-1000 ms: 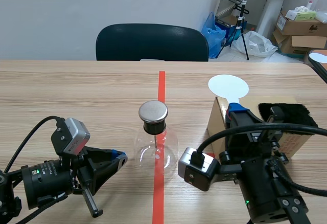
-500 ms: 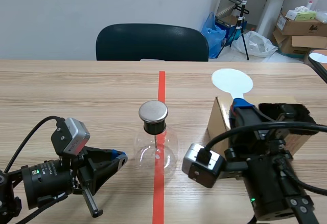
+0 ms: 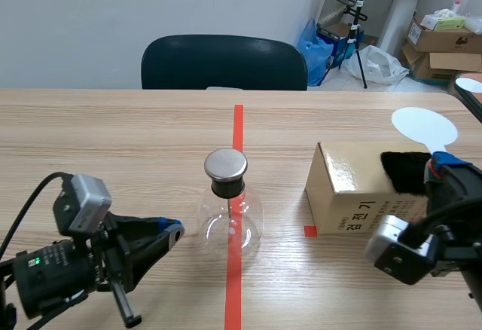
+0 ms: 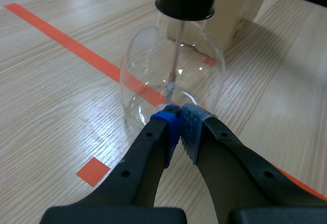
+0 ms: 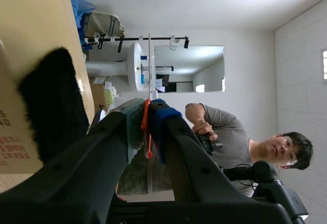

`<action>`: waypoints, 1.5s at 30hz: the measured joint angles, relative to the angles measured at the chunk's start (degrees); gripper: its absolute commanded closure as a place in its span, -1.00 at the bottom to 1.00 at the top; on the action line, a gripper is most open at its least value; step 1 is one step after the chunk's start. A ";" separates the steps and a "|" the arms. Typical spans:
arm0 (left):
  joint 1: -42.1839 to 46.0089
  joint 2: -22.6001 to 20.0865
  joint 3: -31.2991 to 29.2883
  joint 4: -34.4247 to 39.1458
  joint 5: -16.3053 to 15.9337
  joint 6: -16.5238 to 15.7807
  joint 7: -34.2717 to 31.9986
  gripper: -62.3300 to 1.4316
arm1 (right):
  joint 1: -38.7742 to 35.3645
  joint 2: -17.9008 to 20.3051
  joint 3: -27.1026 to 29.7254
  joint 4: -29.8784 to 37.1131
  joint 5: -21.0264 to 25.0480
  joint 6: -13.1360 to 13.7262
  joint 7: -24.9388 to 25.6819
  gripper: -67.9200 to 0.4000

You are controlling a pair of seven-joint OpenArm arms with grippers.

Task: Do the electroscope experiment

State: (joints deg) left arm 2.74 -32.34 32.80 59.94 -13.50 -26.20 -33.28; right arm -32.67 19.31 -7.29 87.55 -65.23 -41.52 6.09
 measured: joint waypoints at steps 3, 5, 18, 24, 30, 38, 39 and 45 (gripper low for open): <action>5.25 -2.95 -3.02 5.07 0.04 0.00 -0.07 0.86 | -0.59 -2.21 4.92 0.00 2.19 0.00 6.05 0.96; 9.42 -5.14 -5.55 8.83 0.07 -0.07 -2.32 0.86 | -0.57 -3.45 7.54 -0.42 3.28 -0.04 10.16 0.96; 36.89 -12.92 -24.48 31.80 2.99 -6.14 -10.27 0.86 | 4.11 -6.75 14.67 -14.16 5.09 0.17 23.47 0.96; 39.43 -12.90 -26.97 33.22 3.06 -6.64 -10.08 0.86 | 7.45 -6.75 14.67 -19.15 4.83 0.15 24.20 0.96; 38.80 -12.90 -26.97 33.05 3.04 -6.49 -12.92 0.85 | 8.22 -6.75 14.60 -22.08 3.78 -0.04 25.33 0.96; 38.36 -12.87 -26.97 32.89 7.72 -6.49 -13.22 -0.60 | 8.20 -6.62 14.34 -22.12 3.78 -0.09 29.29 0.96; 38.34 -12.90 -26.97 32.89 8.11 -6.49 -13.55 -0.87 | 8.20 -6.60 14.29 -22.12 3.50 -0.07 31.98 0.96; 38.21 -12.74 -26.97 32.87 7.93 -5.73 -18.78 -1.00 | 8.15 -7.41 13.66 -22.08 3.87 -0.07 21.05 0.96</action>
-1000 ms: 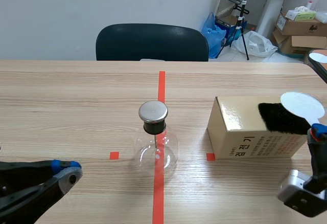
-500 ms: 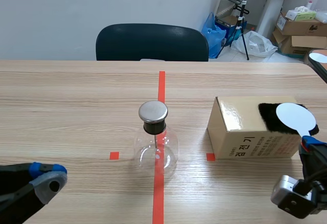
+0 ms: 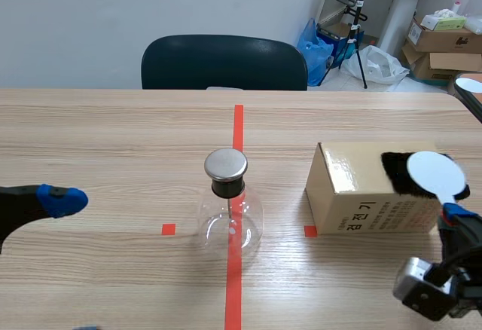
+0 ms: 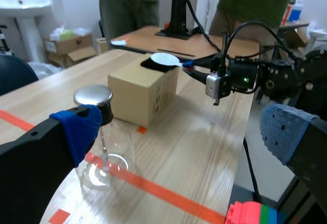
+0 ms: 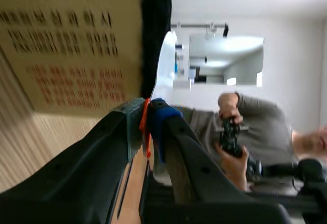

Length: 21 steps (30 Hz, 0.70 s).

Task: Do the electroscope experiment

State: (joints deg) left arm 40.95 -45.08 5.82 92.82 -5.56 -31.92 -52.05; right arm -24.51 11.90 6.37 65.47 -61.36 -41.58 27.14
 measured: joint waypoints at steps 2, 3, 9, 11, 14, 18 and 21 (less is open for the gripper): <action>-0.02 0.00 0.00 0.00 -0.02 0.39 0.35 -1.00 | -0.15 0.46 0.42 0.00 -0.22 -0.04 6.32 0.96; -0.02 0.00 0.00 0.00 0.00 0.48 0.39 -1.00 | -0.20 0.68 0.39 0.00 -0.81 -0.02 9.90 0.96; 0.00 0.00 0.00 0.00 -0.02 3.37 0.35 -1.00 | -0.33 -0.26 0.22 0.02 0.13 0.09 -0.13 0.96; -0.02 0.00 0.00 0.00 -0.02 3.41 0.33 -1.00 | -0.50 0.26 0.68 0.02 -1.38 0.37 6.93 0.96; 0.00 0.00 0.00 0.00 -0.02 3.41 0.35 -1.00 | -0.94 -0.11 -0.22 0.04 -1.31 -0.44 5.84 0.96; 0.00 0.00 0.00 0.00 -0.02 3.41 0.35 -1.00 | -1.11 0.28 0.46 0.04 -0.50 0.46 3.17 0.96; 0.00 0.00 0.00 0.00 -0.02 3.41 0.35 -1.00 | -1.03 0.63 0.28 0.04 -1.62 -0.07 8.44 0.96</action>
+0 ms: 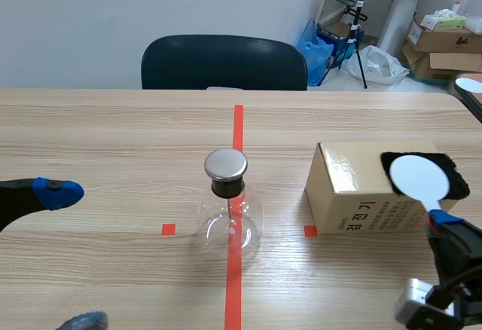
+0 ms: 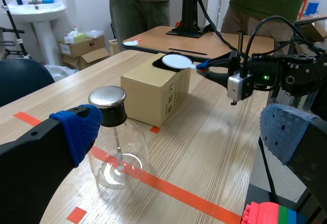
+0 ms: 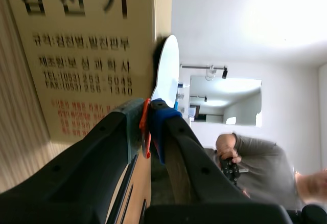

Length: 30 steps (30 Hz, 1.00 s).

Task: Do the electroscope experiment

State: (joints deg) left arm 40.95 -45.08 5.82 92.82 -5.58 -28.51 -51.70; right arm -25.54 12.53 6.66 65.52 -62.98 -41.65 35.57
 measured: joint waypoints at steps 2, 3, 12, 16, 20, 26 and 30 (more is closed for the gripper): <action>0.00 0.00 0.00 0.00 0.00 0.00 0.00 -1.00 | 0.13 -1.20 -0.55 0.00 1.36 -0.11 -8.41 0.96; 0.00 0.00 0.00 0.00 0.00 0.00 0.00 -1.00 | 0.17 -1.51 -0.50 0.00 1.77 -0.04 -11.19 0.96; 0.00 0.00 0.00 0.00 0.02 0.00 0.00 -1.00 | 0.09 -2.03 -0.22 0.04 0.46 1.84 -11.45 0.96; 0.00 0.00 0.00 0.00 0.00 0.00 0.00 -1.00 | -0.07 -1.01 0.15 0.07 -1.79 1.11 -0.81 0.96; 0.00 0.00 0.00 0.00 0.00 0.00 0.00 -1.00 | -0.07 -2.34 -0.28 0.11 -0.22 0.96 -13.86 0.96; 0.00 0.00 0.00 0.00 0.00 0.00 0.00 -1.00 | -0.20 -2.64 -0.55 0.11 -1.29 -0.59 -8.61 0.96; 0.00 0.00 0.00 0.00 0.00 0.00 -0.04 -1.00 | -0.26 -1.95 0.44 0.11 -0.74 1.88 -6.64 0.96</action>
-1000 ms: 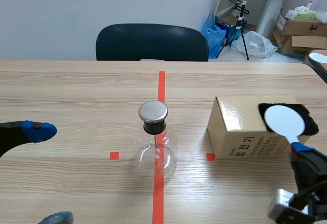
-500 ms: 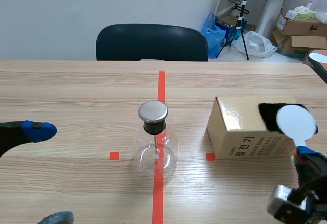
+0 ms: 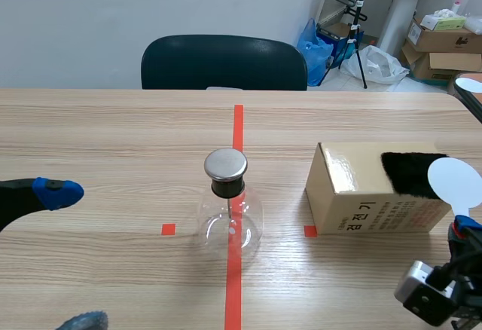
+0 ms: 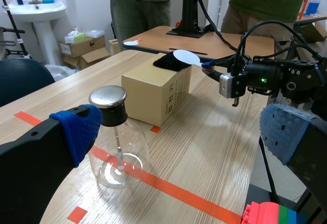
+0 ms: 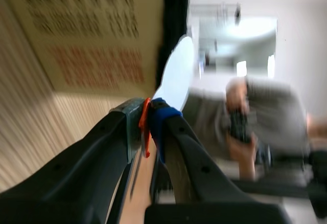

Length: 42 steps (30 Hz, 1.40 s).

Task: Do the electroscope experiment

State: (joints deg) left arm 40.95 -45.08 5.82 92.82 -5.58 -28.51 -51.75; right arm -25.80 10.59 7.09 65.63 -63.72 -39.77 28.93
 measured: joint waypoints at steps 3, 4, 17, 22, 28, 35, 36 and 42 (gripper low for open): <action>0.00 0.00 0.00 0.00 0.00 0.00 0.04 -1.00 | 0.11 0.20 -0.42 0.00 -0.48 -0.48 2.75 0.96; 0.00 0.00 0.00 0.00 0.00 0.00 0.04 -1.00 | 0.22 -0.42 -0.90 0.00 -0.63 -1.11 -2.03 0.96; 0.00 0.00 0.00 -0.04 0.00 0.44 0.04 -1.00 | -0.15 0.24 0.20 0.00 -0.31 0.22 1.88 0.96; 0.00 0.00 0.00 -0.04 0.00 0.44 0.04 -1.00 | -0.11 -0.74 -0.98 0.00 -0.37 -1.38 -5.27 0.96; 0.00 0.00 0.00 -0.09 0.00 0.44 0.04 -1.00 | -0.13 0.33 -0.44 0.00 -0.98 -0.87 4.52 0.96; 0.00 0.00 0.00 -0.09 0.00 0.44 0.04 -1.00 | -0.79 0.57 0.13 0.00 -1.46 -1.40 5.99 0.96; 0.00 0.00 0.00 -0.09 0.00 0.44 0.07 -1.00 | -0.79 0.39 -0.20 0.00 -1.51 -1.40 7.04 0.96; 0.00 0.00 0.00 -0.09 0.00 0.44 0.04 -1.00 | -0.76 -0.02 0.02 0.00 -0.17 -2.01 -0.33 0.96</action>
State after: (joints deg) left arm 40.95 -45.08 5.82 92.73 -5.58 -28.08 -51.70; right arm -26.57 10.57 7.11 65.63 -63.90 -41.78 28.60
